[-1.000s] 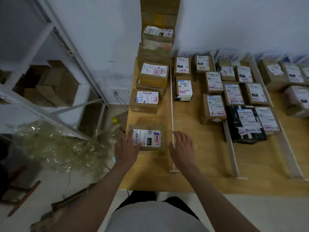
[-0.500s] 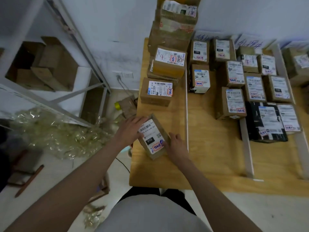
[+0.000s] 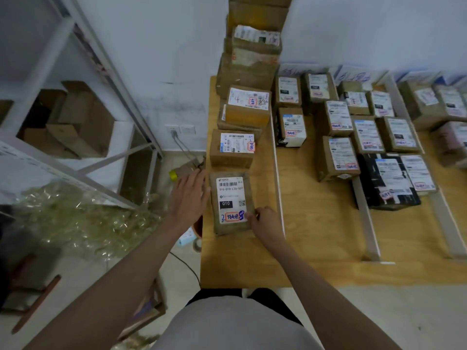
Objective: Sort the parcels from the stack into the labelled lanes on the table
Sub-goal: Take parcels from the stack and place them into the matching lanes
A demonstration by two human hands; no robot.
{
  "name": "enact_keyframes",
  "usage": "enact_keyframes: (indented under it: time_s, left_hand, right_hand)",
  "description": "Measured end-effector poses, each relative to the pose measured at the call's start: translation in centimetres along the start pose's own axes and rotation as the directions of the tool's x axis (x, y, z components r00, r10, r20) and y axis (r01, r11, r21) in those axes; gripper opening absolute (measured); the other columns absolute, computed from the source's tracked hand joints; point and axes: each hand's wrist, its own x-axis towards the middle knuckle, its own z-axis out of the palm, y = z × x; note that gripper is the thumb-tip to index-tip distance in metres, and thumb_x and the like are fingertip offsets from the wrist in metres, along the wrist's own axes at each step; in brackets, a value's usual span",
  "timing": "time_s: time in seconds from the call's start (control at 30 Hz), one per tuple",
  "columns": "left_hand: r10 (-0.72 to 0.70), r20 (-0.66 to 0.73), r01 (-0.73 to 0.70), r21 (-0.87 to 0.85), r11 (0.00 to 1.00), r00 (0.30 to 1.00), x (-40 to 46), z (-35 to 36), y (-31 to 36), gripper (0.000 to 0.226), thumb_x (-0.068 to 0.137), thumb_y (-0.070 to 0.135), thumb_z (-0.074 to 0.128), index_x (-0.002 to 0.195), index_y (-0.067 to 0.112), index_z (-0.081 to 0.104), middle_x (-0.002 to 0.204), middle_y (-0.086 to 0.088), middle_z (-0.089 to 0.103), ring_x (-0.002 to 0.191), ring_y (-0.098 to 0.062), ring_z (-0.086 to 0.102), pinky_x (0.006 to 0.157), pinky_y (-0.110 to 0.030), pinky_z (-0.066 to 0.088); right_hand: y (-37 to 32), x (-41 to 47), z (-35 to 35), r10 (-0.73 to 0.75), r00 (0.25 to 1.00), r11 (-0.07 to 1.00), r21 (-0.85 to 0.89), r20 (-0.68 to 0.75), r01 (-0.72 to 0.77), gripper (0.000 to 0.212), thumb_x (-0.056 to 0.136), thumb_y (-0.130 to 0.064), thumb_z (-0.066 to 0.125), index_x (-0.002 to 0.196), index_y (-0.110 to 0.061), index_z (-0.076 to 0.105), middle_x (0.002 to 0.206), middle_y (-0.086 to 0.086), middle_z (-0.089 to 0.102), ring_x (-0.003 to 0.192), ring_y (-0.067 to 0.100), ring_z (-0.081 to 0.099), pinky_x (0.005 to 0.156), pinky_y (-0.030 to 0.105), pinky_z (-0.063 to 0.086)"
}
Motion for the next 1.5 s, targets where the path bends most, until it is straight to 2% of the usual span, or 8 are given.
enact_keyframes:
  time_s: [0.17, 0.4, 0.57, 0.77, 1.17, 1.3, 1.4, 1.5]
  left_hand:
    - [0.018, -0.047, -0.018, 0.004, 1.000, 0.999, 1.7, -1.6, 1.7, 0.046, 0.104, 0.041, 0.031, 0.138, 0.013, 0.046, 0.138, -0.008, 0.054, 0.128, -0.023, 0.049, 0.112, -0.042, 0.037]
    - [0.061, -0.026, -0.062, -0.041, 0.997, 0.998, 4.2, -2.1, 7.0, 0.052, 0.104, 0.044, 0.031, 0.141, 0.013, 0.047, 0.143, -0.008, 0.051, 0.132, -0.026, 0.045, 0.114, -0.045, 0.033]
    - [0.107, -0.020, -0.107, -0.001, 0.994, 0.994, 4.9, -1.1, 10.5, 0.049, 0.102, 0.043, 0.039, 0.133, 0.010, 0.056, 0.136, -0.008, 0.056, 0.128, -0.026, 0.049, 0.111, -0.044, 0.037]
    - [0.076, 0.044, -0.079, 0.057, 0.995, 0.996, 5.9, 0.3, 14.0, 0.049, 0.101, 0.043, 0.043, 0.135, 0.009, 0.055, 0.136, -0.009, 0.056, 0.125, -0.028, 0.051, 0.110, -0.044, 0.037]
    - [-0.068, 0.029, 0.066, 0.069, 0.995, 0.997, 6.3, 2.3, 16.0, 0.051, 0.095, 0.043, 0.036, 0.127, 0.008, 0.058, 0.127, -0.010, 0.060, 0.116, -0.027, 0.055, 0.104, -0.043, 0.040]
    - [-0.128, 0.059, 0.122, 0.085, 0.989, 0.990, 6.2, 3.0, 15.4, 0.045, 0.096, 0.039, 0.050, 0.130, 0.010, 0.057, 0.132, -0.010, 0.059, 0.122, -0.027, 0.054, 0.109, -0.044, 0.037]
    - [-0.177, 0.079, 0.171, 0.082, 0.982, 0.981, 6.1, 3.4, 15.1, 0.046, 0.095, 0.038, 0.055, 0.133, 0.011, 0.057, 0.135, -0.011, 0.058, 0.126, -0.029, 0.052, 0.112, -0.048, 0.036]
    - [-0.201, 0.077, 0.194, 0.099, 0.976, 0.977, 6.0, 3.7, 14.9, 0.048, 0.098, 0.042, 0.045, 0.132, 0.010, 0.058, 0.133, -0.012, 0.059, 0.125, -0.030, 0.053, 0.112, -0.049, 0.036]
  right_hand:
    - [0.4, -0.4, -4.3, 0.005, 0.991, 0.999, 0.052, -0.136, 0.002, 0.036, 0.098, -0.036, 0.058, 0.095, -0.001, 0.067, 0.098, 0.010, 0.059, 0.088, 0.029, 0.061, 0.074, 0.036, 0.049]
    - [3.9, -0.8, -10.7, 0.029, 0.964, 0.998, 0.067, -0.264, -0.012, 0.035, 0.099, -0.040, 0.053, 0.094, -0.008, 0.066, 0.094, 0.007, 0.060, 0.076, 0.015, 0.054, 0.055, 0.024, 0.036]
    - [8.2, -0.2, -13.4, 0.068, 0.944, 0.990, 0.141, -0.322, -0.023, 0.030, 0.097, -0.039, 0.058, 0.088, -0.013, 0.068, 0.090, 0.005, 0.070, 0.076, 0.018, 0.064, 0.060, 0.032, 0.051]
    - [13.4, 2.0, -14.9, 0.093, 0.954, 0.986, 0.160, -0.286, -0.049, 0.031, 0.097, -0.043, 0.055, 0.103, -0.017, 0.071, 0.102, 0.004, 0.068, 0.087, 0.019, 0.065, 0.078, 0.042, 0.057]
    - [16.0, 10.3, -14.2, 0.157, 0.985, 0.984, 0.091, -0.069, -0.151, 0.032, 0.097, -0.037, 0.058, 0.093, -0.007, 0.068, 0.092, 0.008, 0.067, 0.080, 0.022, 0.064, 0.069, 0.035, 0.054]
    - [15.6, 12.1, -13.3, 0.166, 0.986, 0.983, 0.082, -0.027, -0.164, 0.027, 0.098, -0.036, 0.057, 0.089, -0.012, 0.064, 0.089, 0.005, 0.063, 0.071, 0.015, 0.058, 0.057, 0.027, 0.045]
    - [15.4, 13.3, -12.8, 0.158, 0.987, 0.984, 0.084, -0.039, -0.154, 0.029, 0.097, -0.038, 0.057, 0.097, -0.012, 0.068, 0.097, 0.006, 0.064, 0.081, 0.020, 0.064, 0.074, 0.038, 0.057]
    - [15.2, 14.1, -12.4, 0.161, 0.985, 0.980, 0.125, -0.067, -0.152, 0.028, 0.097, -0.041, 0.057, 0.100, -0.015, 0.069, 0.103, 0.004, 0.065, 0.083, 0.018, 0.065, 0.076, 0.042, 0.059]
